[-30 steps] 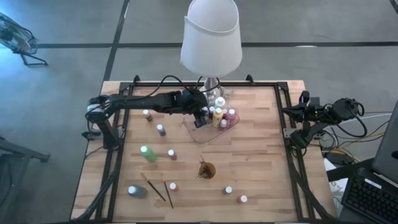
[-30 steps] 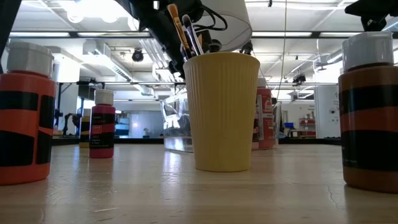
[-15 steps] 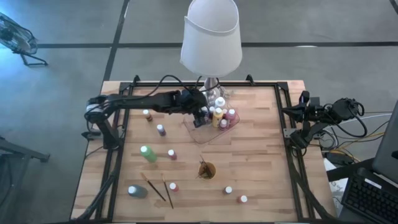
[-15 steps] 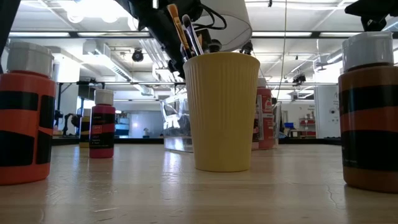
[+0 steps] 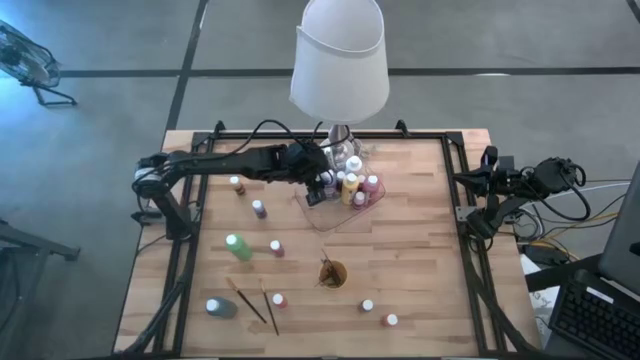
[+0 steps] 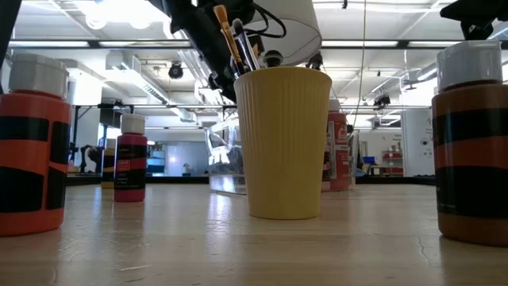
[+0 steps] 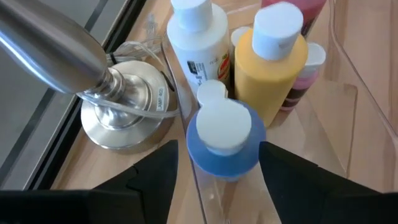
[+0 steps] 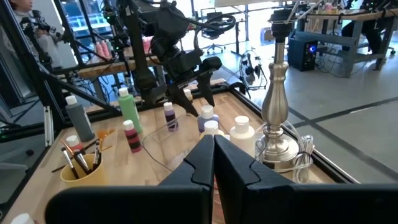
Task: Pick & Place Paint Supplies
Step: Put the yellow bottle into the transparent bin
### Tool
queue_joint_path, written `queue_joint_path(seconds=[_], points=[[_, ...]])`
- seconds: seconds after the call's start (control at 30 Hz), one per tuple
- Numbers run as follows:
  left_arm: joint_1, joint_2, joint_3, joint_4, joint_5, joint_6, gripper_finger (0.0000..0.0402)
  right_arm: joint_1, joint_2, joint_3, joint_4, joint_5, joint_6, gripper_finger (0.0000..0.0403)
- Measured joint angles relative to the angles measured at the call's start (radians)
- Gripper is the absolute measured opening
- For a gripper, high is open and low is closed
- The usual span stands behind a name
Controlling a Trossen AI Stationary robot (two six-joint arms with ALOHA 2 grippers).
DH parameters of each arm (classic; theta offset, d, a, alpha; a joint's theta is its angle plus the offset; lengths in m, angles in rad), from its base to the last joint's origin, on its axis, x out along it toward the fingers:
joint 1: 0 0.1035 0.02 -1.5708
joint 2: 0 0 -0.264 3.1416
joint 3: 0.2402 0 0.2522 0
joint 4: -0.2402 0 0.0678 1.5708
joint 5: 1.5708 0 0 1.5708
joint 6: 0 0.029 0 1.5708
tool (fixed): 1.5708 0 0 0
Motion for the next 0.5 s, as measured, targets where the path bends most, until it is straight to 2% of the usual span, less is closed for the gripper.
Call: queue_joint_path(seconds=[0.5], points=[[-0.006, -0.064, 0.015, -0.084, 0.007, -0.012, 0.023, 0.0, 0.0, 0.0, 0.0, 0.0, 0.0, 0.0008]])
